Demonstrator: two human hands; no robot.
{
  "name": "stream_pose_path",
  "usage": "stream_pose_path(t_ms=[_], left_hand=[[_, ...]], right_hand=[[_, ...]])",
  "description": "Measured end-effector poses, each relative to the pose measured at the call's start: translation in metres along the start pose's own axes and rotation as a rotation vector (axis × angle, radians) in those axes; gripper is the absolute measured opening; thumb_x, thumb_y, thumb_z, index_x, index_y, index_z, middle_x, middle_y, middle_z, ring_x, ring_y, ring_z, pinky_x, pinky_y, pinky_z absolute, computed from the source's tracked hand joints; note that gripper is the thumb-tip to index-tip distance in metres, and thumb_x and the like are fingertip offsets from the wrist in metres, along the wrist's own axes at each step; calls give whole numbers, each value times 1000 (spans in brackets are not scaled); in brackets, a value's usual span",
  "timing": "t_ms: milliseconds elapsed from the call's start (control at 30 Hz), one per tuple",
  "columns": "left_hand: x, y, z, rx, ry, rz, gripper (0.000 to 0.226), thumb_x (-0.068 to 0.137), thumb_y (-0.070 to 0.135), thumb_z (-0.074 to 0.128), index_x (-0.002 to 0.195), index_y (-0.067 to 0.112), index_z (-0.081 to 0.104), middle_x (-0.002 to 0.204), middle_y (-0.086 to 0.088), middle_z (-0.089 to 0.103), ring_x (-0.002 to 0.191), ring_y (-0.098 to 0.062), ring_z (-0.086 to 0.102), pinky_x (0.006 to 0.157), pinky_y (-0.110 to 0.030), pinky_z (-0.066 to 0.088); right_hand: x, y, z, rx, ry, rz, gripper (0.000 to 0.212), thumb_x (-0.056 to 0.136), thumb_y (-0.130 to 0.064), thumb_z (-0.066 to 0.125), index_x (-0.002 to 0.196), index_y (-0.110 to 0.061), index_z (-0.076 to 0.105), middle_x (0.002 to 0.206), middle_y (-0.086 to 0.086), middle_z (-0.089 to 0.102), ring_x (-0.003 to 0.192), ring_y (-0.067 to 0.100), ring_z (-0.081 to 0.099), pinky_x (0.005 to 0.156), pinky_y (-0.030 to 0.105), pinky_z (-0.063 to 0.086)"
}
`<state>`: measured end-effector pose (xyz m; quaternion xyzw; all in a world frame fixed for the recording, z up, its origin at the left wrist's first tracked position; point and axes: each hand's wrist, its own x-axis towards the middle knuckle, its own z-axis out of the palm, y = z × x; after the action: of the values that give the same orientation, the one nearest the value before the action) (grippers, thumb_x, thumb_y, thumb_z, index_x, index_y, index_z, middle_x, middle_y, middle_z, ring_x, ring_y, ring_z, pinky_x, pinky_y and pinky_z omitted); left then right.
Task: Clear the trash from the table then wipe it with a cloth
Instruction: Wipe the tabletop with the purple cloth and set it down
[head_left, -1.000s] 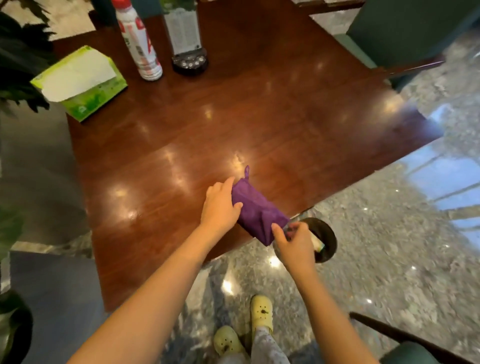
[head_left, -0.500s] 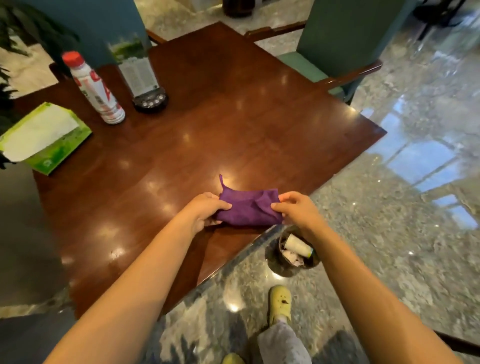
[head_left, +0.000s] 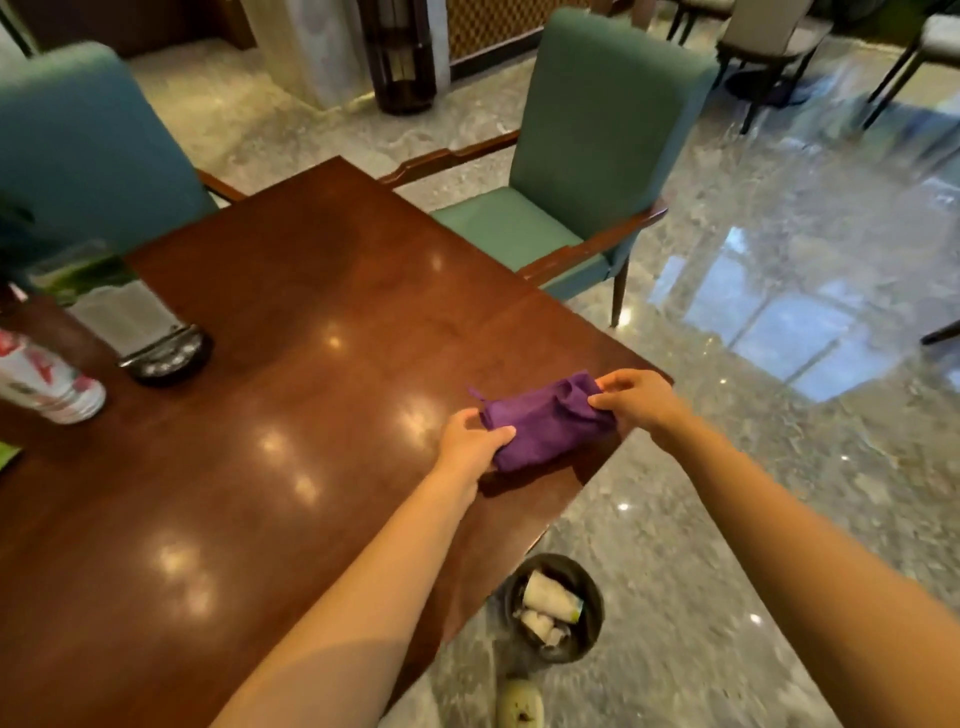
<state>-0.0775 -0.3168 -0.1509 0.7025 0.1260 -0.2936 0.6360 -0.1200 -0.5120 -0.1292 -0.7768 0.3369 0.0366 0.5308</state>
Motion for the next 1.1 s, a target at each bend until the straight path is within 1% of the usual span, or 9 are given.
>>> stream_pose_path(t_ms=[67, 167, 333, 467, 633, 767, 867, 967, 1100], left_hand=[[15, 8, 31, -12, -92, -58, 36, 83, -2, 62, 117, 0, 53, 103, -13, 61, 78, -20, 61, 48, -21, 53], [39, 12, 71, -4, -97, -69, 28, 81, -1, 64, 104, 6, 49, 96, -9, 60, 87, -25, 62, 60, -31, 55], [63, -1, 109, 118, -68, -66, 29, 78, 4, 70, 97, 9, 48, 106, -17, 62, 95, -32, 65, 77, -48, 58], [72, -13, 117, 232, -28, -18, 29, 76, 7, 72, 94, 12, 50, 104, -16, 64, 87, -29, 68, 77, -46, 58], [79, -19, 116, 340, -19, 18, 25, 78, 8, 69, 89, 19, 50, 99, -12, 63, 78, -24, 67, 71, -41, 60], [81, -20, 116, 309, -10, 2, 30, 79, 5, 68, 96, 19, 48, 105, -11, 62, 77, -23, 67, 64, -40, 61], [79, -19, 116, 377, 14, 35, 36, 82, 9, 66, 106, 22, 42, 107, -12, 64, 73, -26, 70, 60, -38, 61], [75, -18, 117, 517, 67, 137, 47, 84, 16, 65, 121, 22, 37, 100, -13, 66, 67, -28, 70, 66, -44, 60], [68, -15, 118, 547, 84, 280, 48, 83, 14, 65, 123, 20, 38, 83, -5, 64, 75, -27, 66, 70, -45, 57]], right_hand=[[29, 0, -24, -38, 13, 28, 11, 78, -1, 68, 81, -11, 64, 67, -1, 57, 59, 10, 51, 52, 16, 45], [65, 3, -51, -98, 46, 47, 10, 79, -3, 67, 83, -12, 63, 73, 3, 58, 62, 11, 51, 54, 19, 41], [104, 17, -64, -271, 31, 22, 10, 81, -7, 66, 92, -7, 67, 88, 11, 62, 81, 22, 56, 63, 31, 47], [119, 29, -62, -411, 36, -9, 21, 84, -12, 64, 104, -7, 67, 104, 14, 67, 94, 28, 61, 78, 34, 46], [122, 49, -60, -441, 91, -10, 25, 92, -20, 53, 110, -8, 64, 109, 14, 67, 96, 27, 60, 74, 29, 41], [116, 60, -59, -412, 66, -197, 47, 82, -47, 62, 116, -14, 57, 102, -1, 59, 90, 16, 56, 73, 28, 44], [118, 62, -60, -567, 31, -299, 61, 73, -46, 73, 121, -15, 53, 118, 3, 59, 103, 19, 56, 81, 28, 44], [117, 62, -60, -574, 44, -377, 78, 68, -54, 74, 129, -15, 46, 129, 7, 51, 113, 22, 53, 93, 36, 47], [113, 64, -66, -689, 49, -500, 63, 66, -49, 76, 116, -17, 52, 121, 6, 47, 108, 23, 47, 90, 35, 45]])
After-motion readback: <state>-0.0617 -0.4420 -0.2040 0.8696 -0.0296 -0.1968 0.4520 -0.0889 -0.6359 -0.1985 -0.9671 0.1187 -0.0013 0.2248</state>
